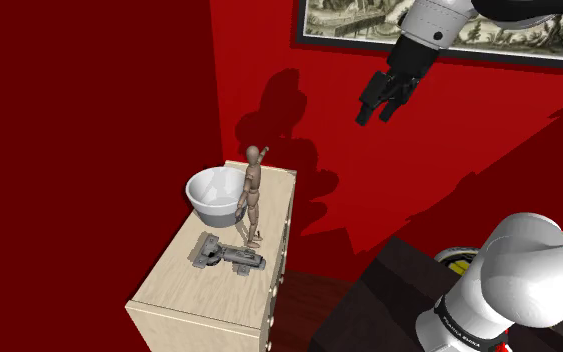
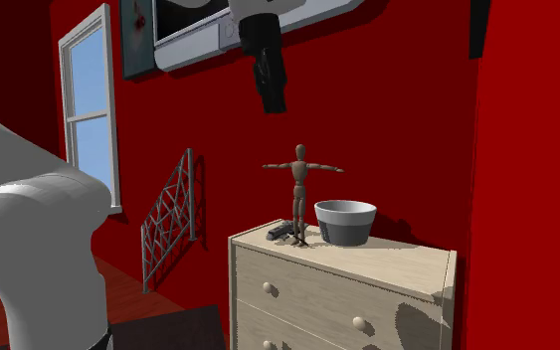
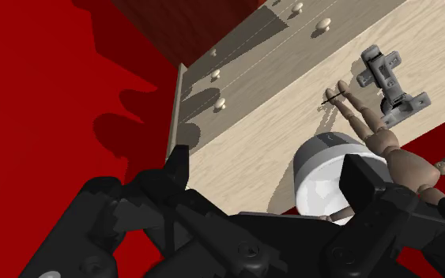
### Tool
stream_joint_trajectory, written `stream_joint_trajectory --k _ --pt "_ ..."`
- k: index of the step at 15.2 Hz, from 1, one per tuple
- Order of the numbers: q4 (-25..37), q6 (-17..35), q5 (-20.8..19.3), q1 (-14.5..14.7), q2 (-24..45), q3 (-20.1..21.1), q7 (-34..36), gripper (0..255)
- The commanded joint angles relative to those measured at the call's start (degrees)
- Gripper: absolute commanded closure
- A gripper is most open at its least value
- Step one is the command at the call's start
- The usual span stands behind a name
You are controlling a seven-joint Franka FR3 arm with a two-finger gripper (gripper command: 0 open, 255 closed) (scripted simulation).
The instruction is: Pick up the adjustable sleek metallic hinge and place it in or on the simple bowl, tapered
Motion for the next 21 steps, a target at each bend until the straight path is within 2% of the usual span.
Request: stream_joint_trajectory --k 1,11,21 --pt "0.0 0.0 0.0 0.0 0.0 0.0 0.0 0" --pt "-11.0 16.31 3.81 2.36 4.2 10.65 8.23 0" --pt "-14.48 33.9 4.72 3.04 17.44 22.68 18.04 0"
